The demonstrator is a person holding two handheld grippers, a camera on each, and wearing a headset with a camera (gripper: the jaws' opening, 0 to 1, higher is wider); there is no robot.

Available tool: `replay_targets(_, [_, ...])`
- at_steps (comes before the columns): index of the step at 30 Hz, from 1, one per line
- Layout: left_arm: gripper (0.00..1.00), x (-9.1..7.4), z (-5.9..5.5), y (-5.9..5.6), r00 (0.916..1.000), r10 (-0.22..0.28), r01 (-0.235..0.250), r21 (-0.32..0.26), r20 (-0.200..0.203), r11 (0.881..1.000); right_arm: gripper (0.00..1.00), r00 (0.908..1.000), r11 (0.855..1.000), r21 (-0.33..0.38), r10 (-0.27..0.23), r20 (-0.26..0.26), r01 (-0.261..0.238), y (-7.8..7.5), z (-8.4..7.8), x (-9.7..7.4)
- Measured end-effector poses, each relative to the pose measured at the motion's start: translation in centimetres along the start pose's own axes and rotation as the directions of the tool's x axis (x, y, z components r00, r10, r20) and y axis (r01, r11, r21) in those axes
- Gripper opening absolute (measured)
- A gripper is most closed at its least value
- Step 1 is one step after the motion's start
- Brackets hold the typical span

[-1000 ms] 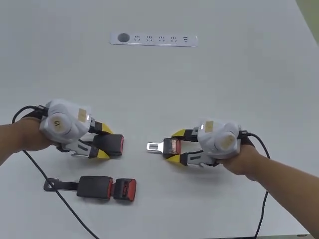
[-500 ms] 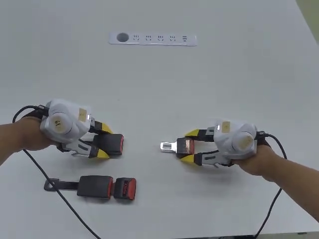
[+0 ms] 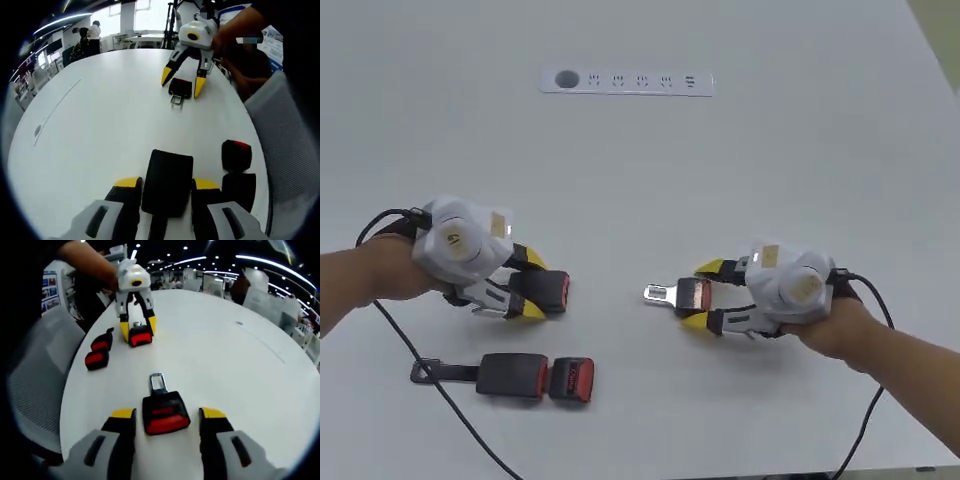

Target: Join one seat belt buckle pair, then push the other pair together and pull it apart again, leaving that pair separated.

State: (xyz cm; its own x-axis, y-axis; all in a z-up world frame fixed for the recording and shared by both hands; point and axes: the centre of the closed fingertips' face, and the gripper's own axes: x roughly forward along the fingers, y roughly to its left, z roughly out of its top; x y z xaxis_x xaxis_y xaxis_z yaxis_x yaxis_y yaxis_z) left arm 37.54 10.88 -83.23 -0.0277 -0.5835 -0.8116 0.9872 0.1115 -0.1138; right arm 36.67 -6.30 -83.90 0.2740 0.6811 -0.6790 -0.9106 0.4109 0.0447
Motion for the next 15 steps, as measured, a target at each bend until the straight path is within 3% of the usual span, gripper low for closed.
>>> replay_targets(2, [0.51, -0.4, 0.4, 0.0, 0.9999, 0.009, -0.009, -0.013, 0.014, 1.000, 0.62, 0.9988, 0.999, 0.028, -0.044, 0.020, 0.044, -0.5, 0.4, -0.3])
replay_targets(3, [0.58, -0.8, 0.9, 0.2, 0.9986, 0.033, -0.032, -0.020, 0.042, 0.999, 0.67, 0.9976, 0.997, 0.037, -0.062, 0.030, 0.061, -0.6, 0.6, -0.4])
replay_targets(6, [0.65, -1.7, 1.5, 0.8, 0.9938, 0.090, -0.085, -0.070, 0.065, 0.994, 0.77, 0.9910, 0.991, 0.043, -0.125, 0.047, 0.123, -1.3, 0.8, -0.8])
replay_targets(8, [0.70, -2.4, 2.1, 1.1, 0.9864, 0.131, -0.120, -0.106, 0.099, 0.987, 0.81, 0.9858, 0.985, 0.085, -0.158, 0.058, 0.152, -1.4, 1.0, -1.1])
replay_targets(10, [0.75, -3.2, 2.4, 1.4, 0.9751, 0.181, -0.165, -0.132, 0.127, 0.977, 0.82, 0.9780, 0.977, 0.110, -0.192, 0.082, 0.182, -1.4, 1.5, -1.5])
replay_targets(13, [0.82, -4.4, 2.5, 1.4, 0.9527, 0.252, -0.213, -0.218, 0.169, 0.952, 0.86, 0.9659, 0.964, 0.154, -0.235, 0.108, 0.218, -1.3, 2.1, -2.0])
replay_targets(14, [0.83, -4.5, 2.5, 1.2, 0.9507, 0.255, -0.211, -0.236, 0.176, 0.949, 0.87, 0.9609, 0.958, 0.167, -0.253, 0.113, 0.232, -1.3, 2.3, -2.3])
replay_targets(15, [0.83, -4.7, 2.1, 1.0, 0.9476, 0.271, -0.217, -0.284, 0.169, 0.934, 0.88, 0.9594, 0.956, 0.175, -0.258, 0.114, 0.236, -1.1, 2.4, -2.4])
